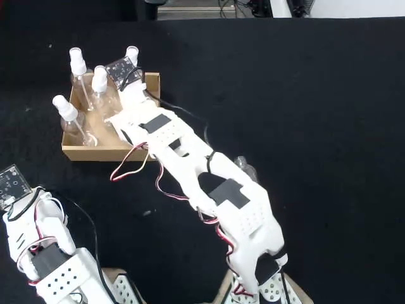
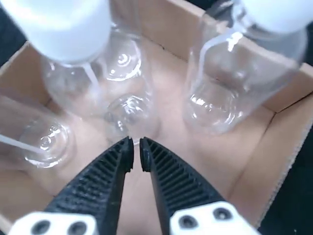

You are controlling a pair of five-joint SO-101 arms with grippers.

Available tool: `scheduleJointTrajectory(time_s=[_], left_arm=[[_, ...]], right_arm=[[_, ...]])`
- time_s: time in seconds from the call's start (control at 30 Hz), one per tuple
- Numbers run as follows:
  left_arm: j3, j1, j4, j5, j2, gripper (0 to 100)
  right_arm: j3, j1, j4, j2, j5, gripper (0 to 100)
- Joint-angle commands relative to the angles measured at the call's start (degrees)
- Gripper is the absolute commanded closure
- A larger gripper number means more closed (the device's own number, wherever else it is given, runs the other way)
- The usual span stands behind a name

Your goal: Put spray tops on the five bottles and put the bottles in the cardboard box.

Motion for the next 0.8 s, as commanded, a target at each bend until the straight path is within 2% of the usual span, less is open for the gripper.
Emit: scheduleJointTrajectory(time_s=[0.0, 0.13, 0.4, 0.53, 0.7, 0.77], left_arm=[[1.19, 0.57, 0.18, -0.44, -0.97, 97], [1.19, 0.57, 0.26, -0.44, -0.97, 97], [1.19, 0.57, 1.23, -0.44, -0.97, 97], [1.19, 0.57, 1.23, -0.44, -0.97, 97], [1.19, 0.57, 1.23, -0.44, -0.97, 97], [1.19, 0.57, 1.23, -0.44, -0.97, 97]], right_arm=[[-4.00, -0.26, -1.14, -1.36, 0.09, 98.8], [-4.00, -0.26, 0.35, -3.03, 0.09, 98.8], [-3.65, 2.29, 18.55, -19.56, 0.53, 98.7], [-4.00, 7.91, 29.63, -28.00, 0.53, 98.6], [-3.82, 19.43, 43.60, -35.82, 0.62, 98.6], [-3.56, 23.65, 49.85, -37.14, 2.81, 98.5]])
